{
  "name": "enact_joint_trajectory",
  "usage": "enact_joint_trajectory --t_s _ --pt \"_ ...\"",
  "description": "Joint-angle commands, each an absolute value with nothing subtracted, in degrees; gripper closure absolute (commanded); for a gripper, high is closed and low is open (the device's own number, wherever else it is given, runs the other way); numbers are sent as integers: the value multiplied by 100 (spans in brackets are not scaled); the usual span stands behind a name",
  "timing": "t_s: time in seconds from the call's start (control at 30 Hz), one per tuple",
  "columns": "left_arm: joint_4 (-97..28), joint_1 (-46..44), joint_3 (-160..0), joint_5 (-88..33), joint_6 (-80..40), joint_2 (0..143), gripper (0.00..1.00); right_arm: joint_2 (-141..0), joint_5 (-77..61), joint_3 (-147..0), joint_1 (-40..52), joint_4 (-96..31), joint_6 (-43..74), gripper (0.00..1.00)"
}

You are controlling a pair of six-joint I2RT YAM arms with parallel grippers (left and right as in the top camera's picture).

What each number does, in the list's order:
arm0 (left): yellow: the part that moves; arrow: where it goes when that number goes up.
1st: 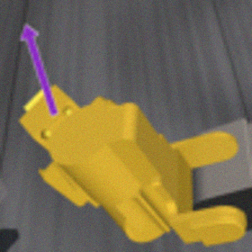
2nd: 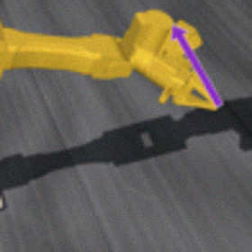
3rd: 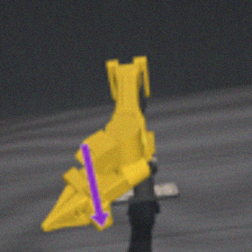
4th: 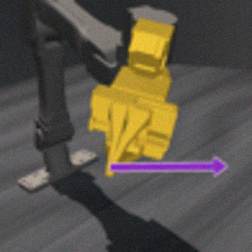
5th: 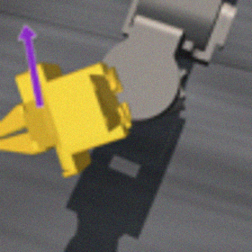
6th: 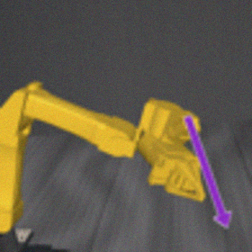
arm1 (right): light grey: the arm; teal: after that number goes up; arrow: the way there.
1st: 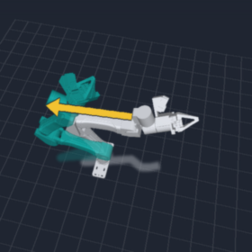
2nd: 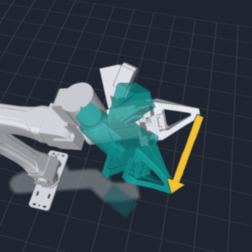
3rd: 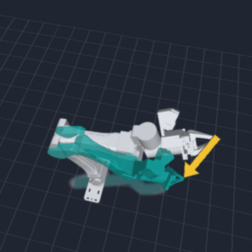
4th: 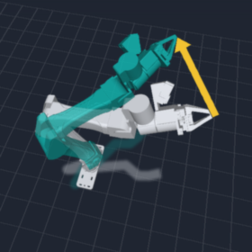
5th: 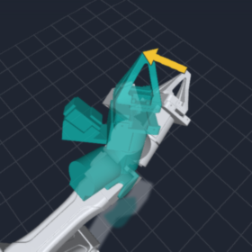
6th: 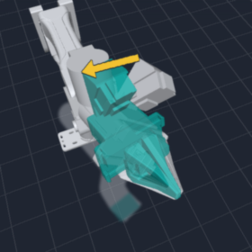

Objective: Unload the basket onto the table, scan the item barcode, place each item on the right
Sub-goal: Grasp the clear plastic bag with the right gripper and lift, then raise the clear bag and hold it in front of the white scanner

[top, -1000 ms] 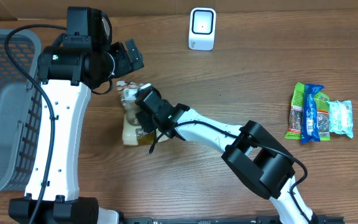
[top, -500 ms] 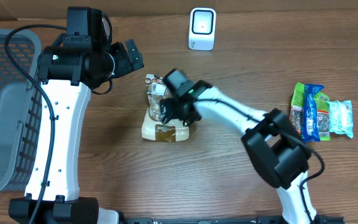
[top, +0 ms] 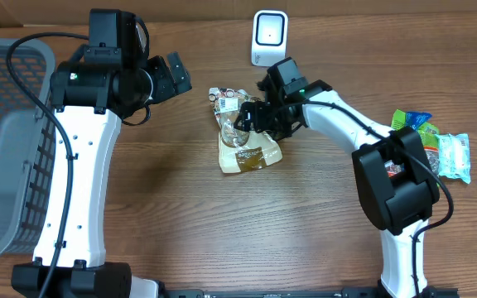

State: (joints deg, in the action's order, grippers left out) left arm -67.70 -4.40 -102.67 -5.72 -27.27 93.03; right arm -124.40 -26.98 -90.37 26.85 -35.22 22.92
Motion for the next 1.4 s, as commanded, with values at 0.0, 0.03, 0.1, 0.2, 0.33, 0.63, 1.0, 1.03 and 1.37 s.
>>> enact_joint_trajectory --t_s 0.0,0.03,0.1,0.2,0.33,0.63,1.0,1.03,1.37 --pt "-6751 -451 -10289 -537 -2744 9365 0 -12558 -2836 -8995 2939 -3269 1905 7" --pt "-6751 -451 -10289 -537 -2744 9365 0 -12639 -2834 -8995 2987 -3201 1911 7" --pt "-6751 -451 -10289 -537 -2744 9365 0 -12790 -2742 -8995 3055 -3170 2080 11" --pt "-6748 -451 -10289 -537 -2744 9365 0 -12993 -2598 -8995 3079 -3229 2703 43" --pt "-6748 -451 -10289 -534 -2744 9365 0 -13047 -2606 -8995 3024 -3356 3286 90" --pt "-6748 -451 -10289 -532 -2742 9365 0 -12674 -3223 -9013 2604 -3704 2200 96" --pt "-6748 -451 -10289 -534 -2744 9365 0 -10683 -3232 -9013 2482 -4477 -633 96" --pt "-6748 -451 -10289 -534 -2744 9365 0 -10479 -3162 -9013 2482 -4495 -652 96" --pt "-6748 -451 -10289 -534 -2744 9365 0 -8954 -1994 -9013 2467 -4821 -650 96"
